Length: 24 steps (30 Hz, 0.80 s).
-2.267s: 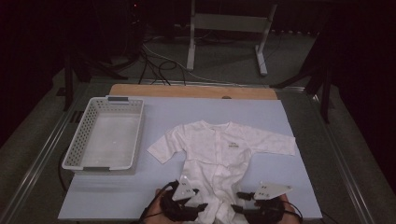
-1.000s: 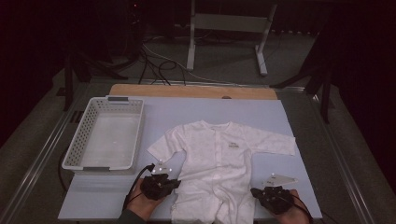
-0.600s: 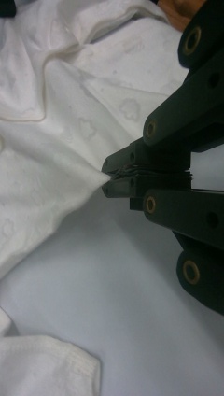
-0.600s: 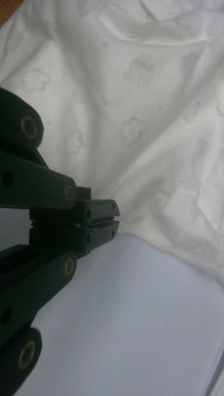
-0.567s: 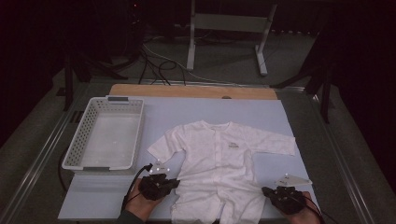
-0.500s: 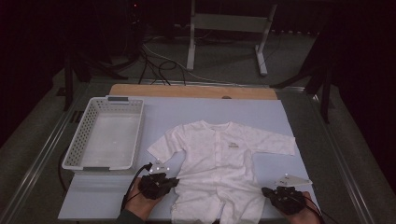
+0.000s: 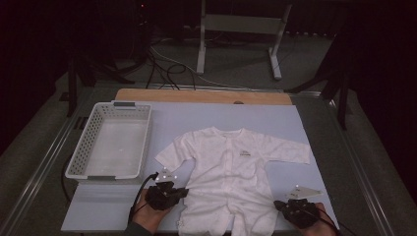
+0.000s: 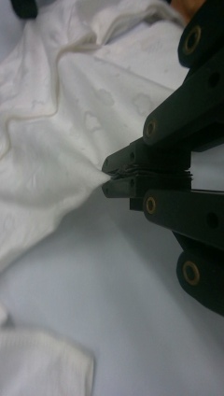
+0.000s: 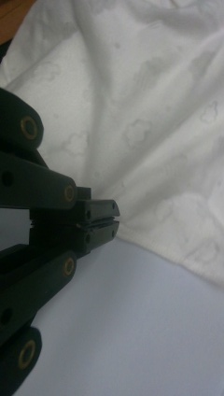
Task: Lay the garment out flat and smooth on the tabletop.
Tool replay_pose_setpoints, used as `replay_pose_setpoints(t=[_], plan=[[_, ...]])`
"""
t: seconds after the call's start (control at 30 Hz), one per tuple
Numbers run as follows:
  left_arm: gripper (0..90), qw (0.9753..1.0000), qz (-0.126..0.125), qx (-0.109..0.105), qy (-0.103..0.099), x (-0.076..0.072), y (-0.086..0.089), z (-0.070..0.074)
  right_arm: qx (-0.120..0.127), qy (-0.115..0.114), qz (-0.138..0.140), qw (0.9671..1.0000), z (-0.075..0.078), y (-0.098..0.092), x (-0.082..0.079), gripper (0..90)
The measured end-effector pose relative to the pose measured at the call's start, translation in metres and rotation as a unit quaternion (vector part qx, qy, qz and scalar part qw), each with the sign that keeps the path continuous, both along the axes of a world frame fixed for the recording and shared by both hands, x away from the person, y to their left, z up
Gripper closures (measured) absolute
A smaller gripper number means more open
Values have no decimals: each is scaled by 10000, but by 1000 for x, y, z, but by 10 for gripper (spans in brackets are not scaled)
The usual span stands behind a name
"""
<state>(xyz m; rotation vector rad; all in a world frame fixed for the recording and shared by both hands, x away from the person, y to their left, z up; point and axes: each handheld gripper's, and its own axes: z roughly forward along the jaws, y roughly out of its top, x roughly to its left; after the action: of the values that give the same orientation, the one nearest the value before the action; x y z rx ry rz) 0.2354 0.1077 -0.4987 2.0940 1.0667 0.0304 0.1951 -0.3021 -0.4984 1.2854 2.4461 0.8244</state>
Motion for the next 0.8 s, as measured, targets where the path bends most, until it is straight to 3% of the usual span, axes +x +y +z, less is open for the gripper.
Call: replay_pose_setpoints(t=[0.23,0.37,0.47,0.63,0.67,0.8], plan=[[883,9990,-373,-201,124,-10,-19,0,-166,-111,-236,9995,1,-20,-4,892],[882,9984,-528,-181,123,-15,-27,1,-155,-147,-439,9988,3,-34,-7,892],[884,9988,-479,-33,115,-15,-23,-1,-65,-136,-417,9990,3,-34,-9,892],[886,9998,-43,6,200,-9,-4,-3,102,-87,-166,9998,3,-24,-12,891],[886,9998,-35,48,214,-9,-2,-4,111,-49,-6,9999,3,-17,-13,889],[882,9996,-28,64,256,-10,-1,-6,48,-50,140,9999,2,-11,-14,888]])
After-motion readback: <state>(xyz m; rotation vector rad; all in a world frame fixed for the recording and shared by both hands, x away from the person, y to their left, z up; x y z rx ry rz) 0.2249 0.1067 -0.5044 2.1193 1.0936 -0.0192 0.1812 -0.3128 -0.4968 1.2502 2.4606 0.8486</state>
